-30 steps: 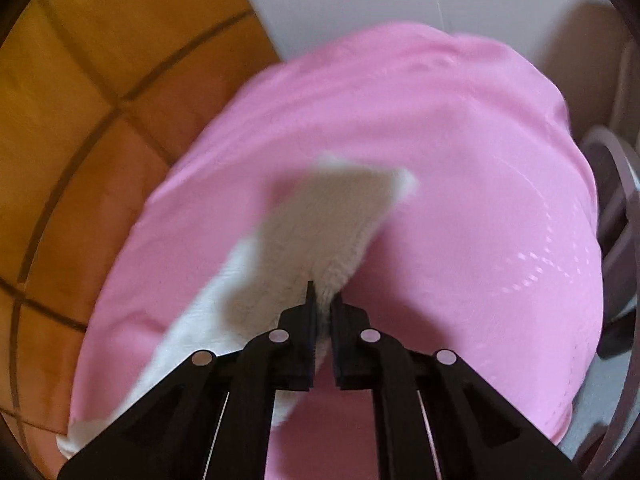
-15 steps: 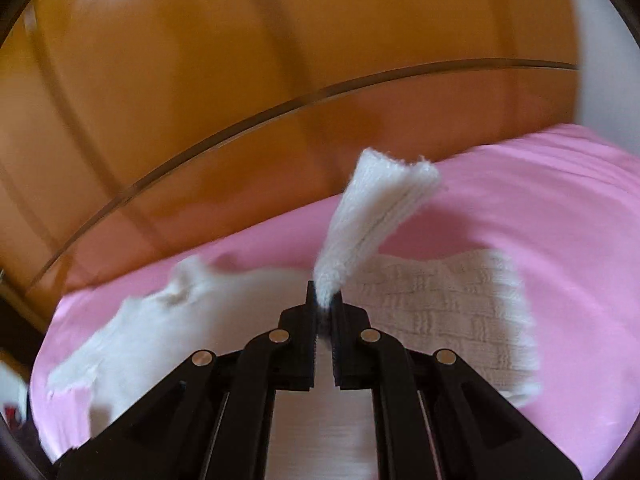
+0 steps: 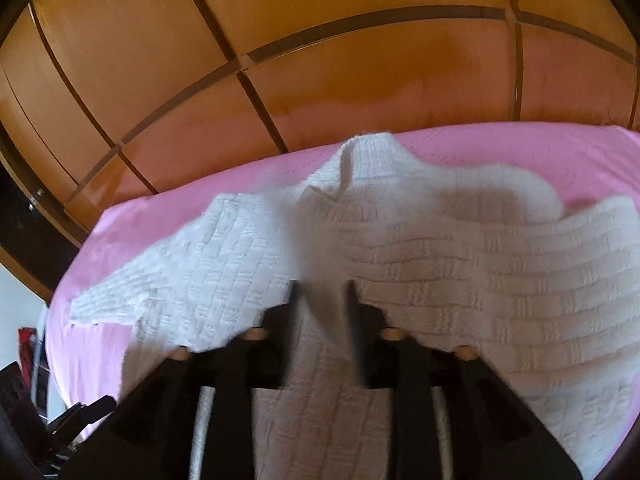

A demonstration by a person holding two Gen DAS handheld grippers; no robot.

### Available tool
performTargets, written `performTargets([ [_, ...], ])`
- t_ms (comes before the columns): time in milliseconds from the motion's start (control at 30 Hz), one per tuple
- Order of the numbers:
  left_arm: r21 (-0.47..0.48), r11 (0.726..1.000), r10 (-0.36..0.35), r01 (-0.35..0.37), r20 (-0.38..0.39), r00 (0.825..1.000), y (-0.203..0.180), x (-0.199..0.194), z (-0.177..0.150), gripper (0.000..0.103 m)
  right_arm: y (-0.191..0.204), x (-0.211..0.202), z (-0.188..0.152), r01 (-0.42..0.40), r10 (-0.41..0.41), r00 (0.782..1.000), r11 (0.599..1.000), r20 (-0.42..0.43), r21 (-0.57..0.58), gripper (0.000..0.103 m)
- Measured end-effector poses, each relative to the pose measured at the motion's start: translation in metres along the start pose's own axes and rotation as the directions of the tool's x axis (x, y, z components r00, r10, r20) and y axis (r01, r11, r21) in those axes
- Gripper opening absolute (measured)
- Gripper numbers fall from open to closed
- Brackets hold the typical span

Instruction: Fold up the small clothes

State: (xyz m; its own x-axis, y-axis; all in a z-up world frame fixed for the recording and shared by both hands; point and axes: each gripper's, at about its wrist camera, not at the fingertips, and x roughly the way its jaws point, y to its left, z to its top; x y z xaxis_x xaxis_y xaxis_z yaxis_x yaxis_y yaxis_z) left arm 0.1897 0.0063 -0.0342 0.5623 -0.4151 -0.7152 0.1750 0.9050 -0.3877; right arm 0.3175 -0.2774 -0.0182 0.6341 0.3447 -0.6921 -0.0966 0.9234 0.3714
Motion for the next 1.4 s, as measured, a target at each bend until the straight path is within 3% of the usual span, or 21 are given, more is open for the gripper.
performTargets([
  [133,-0.006,1.0,-0.022,0.023,0.013,1.0,-0.003,0.005,0.003,0.075,-0.024,-0.02,-0.008,-0.012,0.011,1.0,0.998,0.025,0.055,0.066],
  [200,-0.015,0.999,-0.034,0.035,0.019,0.999,-0.004,0.008,0.005,0.075,-0.045,-0.036,-0.016,-0.009,0.002,0.998,0.993,0.059,0.114,0.083],
  [367,-0.039,0.997,-0.07,0.071,0.037,0.997,-0.009,0.019,0.02,0.075,-0.106,-0.069,-0.043,-0.061,0.031,0.993,0.959,0.11,0.277,0.094],
  [500,-0.096,0.981,-0.169,0.166,-0.029,0.985,-0.019,0.045,0.04,0.075,-0.144,-0.083,-0.07,-0.077,0.016,0.986,0.928,0.167,0.363,0.099],
  [600,-0.119,0.969,-0.225,0.218,-0.051,0.973,-0.033,0.073,0.058,0.075,-0.155,-0.084,-0.081,-0.138,0.056,0.973,0.921,0.225,0.364,0.099],
  [733,-0.148,0.962,-0.245,0.229,-0.097,0.965,-0.049,0.111,0.075,0.075,-0.156,-0.086,-0.079,-0.155,0.069,0.968,0.921,0.242,0.356,0.101],
  [800,-0.162,0.96,-0.247,0.226,-0.121,0.961,-0.055,0.128,0.08,0.068,-0.16,-0.088,-0.078,-0.171,0.083,0.965,0.916,0.247,0.362,0.101],
  [833,-0.164,0.958,-0.258,0.234,-0.141,0.956,-0.059,0.139,0.083,0.058,-0.162,-0.09,-0.078,-0.178,0.088,0.964,0.914,0.25,0.365,0.101],
  [867,-0.162,0.959,-0.258,0.233,-0.152,0.954,-0.062,0.146,0.087,0.037,-0.164,-0.091,-0.077,-0.183,0.092,0.963,0.911,0.252,0.369,0.101],
  [900,-0.15,0.961,-0.257,0.232,-0.175,0.95,-0.068,0.155,0.09,0.026,-0.165,-0.092,-0.075,-0.188,0.094,0.963,0.907,0.254,0.376,0.101],
  [933,-0.138,0.963,-0.253,0.229,-0.187,0.949,-0.072,0.16,0.092,0.008,-0.168,-0.092,-0.072,-0.191,0.094,0.962,0.904,0.258,0.382,0.101],
  [1133,-0.107,0.959,-0.267,0.263,-0.025,0.963,-0.072,0.122,0.114,0.004,-0.18,-0.089,-0.05,-0.171,0.063,0.96,0.905,0.273,0.391,0.101],
  [1233,-0.11,0.964,-0.234,0.241,0.066,0.97,-0.054,0.093,0.124,0.004,-0.177,-0.09,-0.049,-0.167,0.056,0.958,0.908,0.283,0.383,0.101],
  [1400,-0.106,0.988,-0.107,0.11,0.028,0.994,-0.022,0.094,0.111,0.004,-0.171,-0.081,-0.057,-0.115,0.026,0.972,0.919,0.234,0.377,0.101],
])
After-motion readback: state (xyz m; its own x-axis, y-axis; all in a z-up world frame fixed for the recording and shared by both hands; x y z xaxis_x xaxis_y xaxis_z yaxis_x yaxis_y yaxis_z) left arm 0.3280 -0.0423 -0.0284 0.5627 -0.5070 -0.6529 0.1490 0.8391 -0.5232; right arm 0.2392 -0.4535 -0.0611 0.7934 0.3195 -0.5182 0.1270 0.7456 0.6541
